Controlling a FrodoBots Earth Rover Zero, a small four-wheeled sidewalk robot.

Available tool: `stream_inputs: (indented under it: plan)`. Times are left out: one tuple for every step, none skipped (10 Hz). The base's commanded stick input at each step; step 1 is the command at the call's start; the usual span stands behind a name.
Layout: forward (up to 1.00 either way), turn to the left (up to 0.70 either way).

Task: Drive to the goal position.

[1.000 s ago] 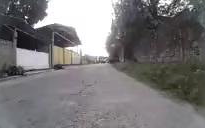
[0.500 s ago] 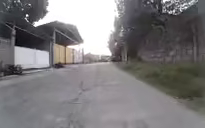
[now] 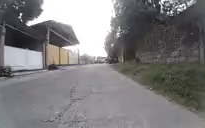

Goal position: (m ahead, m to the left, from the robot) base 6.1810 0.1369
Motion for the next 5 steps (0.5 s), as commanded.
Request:
stream_inputs:
  plan:
    - [1.00, 0.01]
    - [1.00, 0.01]
    - [1.00, 0.01]
    - [1.00, 0.01]
    - [1.00, 0.01]
